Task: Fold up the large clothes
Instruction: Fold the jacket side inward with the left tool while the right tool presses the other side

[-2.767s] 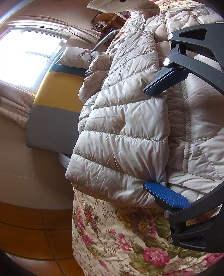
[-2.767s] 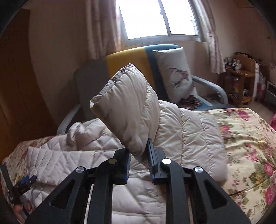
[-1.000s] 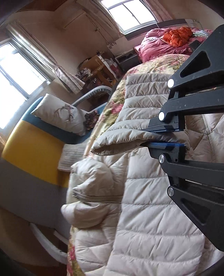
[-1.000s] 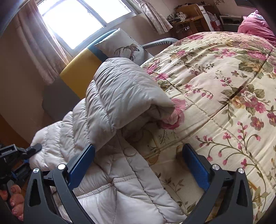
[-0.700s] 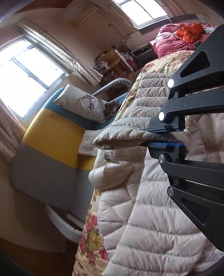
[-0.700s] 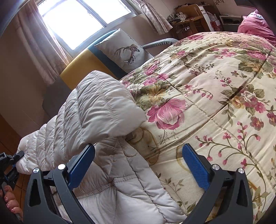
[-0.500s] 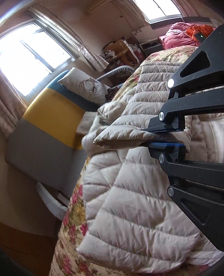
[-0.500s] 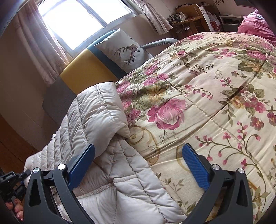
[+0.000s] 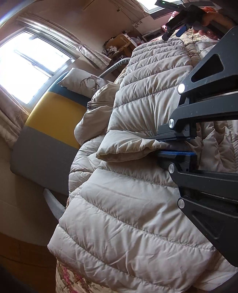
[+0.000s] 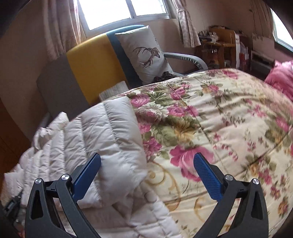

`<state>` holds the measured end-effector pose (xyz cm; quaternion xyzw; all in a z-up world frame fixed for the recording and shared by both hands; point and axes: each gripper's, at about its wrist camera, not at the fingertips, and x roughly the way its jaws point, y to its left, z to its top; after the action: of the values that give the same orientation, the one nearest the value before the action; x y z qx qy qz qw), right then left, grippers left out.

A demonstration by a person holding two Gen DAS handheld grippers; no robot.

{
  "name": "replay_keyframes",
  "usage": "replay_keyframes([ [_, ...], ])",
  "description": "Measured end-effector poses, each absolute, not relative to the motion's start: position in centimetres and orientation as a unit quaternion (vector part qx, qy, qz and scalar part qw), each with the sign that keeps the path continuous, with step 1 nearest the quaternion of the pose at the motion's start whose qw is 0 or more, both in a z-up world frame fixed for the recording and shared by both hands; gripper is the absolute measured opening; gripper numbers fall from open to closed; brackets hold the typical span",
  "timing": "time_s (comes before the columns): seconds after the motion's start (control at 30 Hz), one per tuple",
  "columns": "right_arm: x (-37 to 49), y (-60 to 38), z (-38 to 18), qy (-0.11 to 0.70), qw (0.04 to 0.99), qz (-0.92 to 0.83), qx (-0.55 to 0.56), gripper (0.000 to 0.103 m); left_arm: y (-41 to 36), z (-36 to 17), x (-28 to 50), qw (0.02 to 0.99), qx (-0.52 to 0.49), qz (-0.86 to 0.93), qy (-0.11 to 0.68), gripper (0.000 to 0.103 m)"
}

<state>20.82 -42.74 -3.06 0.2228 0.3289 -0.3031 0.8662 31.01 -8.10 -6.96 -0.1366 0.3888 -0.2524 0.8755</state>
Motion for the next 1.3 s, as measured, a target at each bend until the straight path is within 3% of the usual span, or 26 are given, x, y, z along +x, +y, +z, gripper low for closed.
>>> replay_keyframes([
  [0.1,22.3,-44.3,-5.3,0.396,0.823,-0.375,0.158,0.101,-7.9,-7.1,31.1,0.872,-0.145,-0.26,0.389,0.008],
  [0.17,21.8,-46.2,-8.3,0.436,0.795,-0.372,0.201,0.101,-7.7,-7.4,31.1,0.871,-0.142,-0.265,0.389,0.008],
  [0.23,20.5,-47.5,-8.1,0.421,0.797,-0.36,0.241,0.101,-7.6,-7.4,31.0,0.872,-0.139,-0.265,0.389,0.008],
  [0.3,20.1,-47.3,-6.4,0.409,0.802,-0.382,0.208,0.101,-7.4,-7.5,31.2,0.87,-0.144,-0.268,0.389,0.008],
  [0.47,20.3,-44.4,-0.6,0.295,0.883,-0.311,0.193,0.101,-7.4,-7.5,31.3,0.869,-0.145,-0.27,0.388,0.008],
  [0.7,27.8,-40.2,-3.2,0.355,0.906,-0.169,0.157,0.101,-8.0,-7.2,31.3,0.871,-0.136,-0.265,0.391,0.008],
  [0.87,28.4,-45.1,-9.5,0.411,0.854,-0.181,0.261,0.101,-9.4,-7.3,31.4,0.873,-0.106,-0.262,0.397,0.01],
  [1.0,29.1,-43.6,-9.2,0.416,0.861,-0.206,0.208,0.101,-9.9,-7.6,31.6,0.874,-0.095,-0.257,0.4,0.01],
  [1.1,28.5,-44.7,-8.4,0.412,0.855,-0.202,0.24,0.101,-9.6,-7.6,31.7,0.871,-0.106,-0.261,0.401,0.01],
  [1.3,21.8,-43.1,-2.5,0.327,0.883,-0.216,0.258,0.101,-9.3,-7.6,31.6,0.871,-0.111,-0.263,0.399,0.01],
])
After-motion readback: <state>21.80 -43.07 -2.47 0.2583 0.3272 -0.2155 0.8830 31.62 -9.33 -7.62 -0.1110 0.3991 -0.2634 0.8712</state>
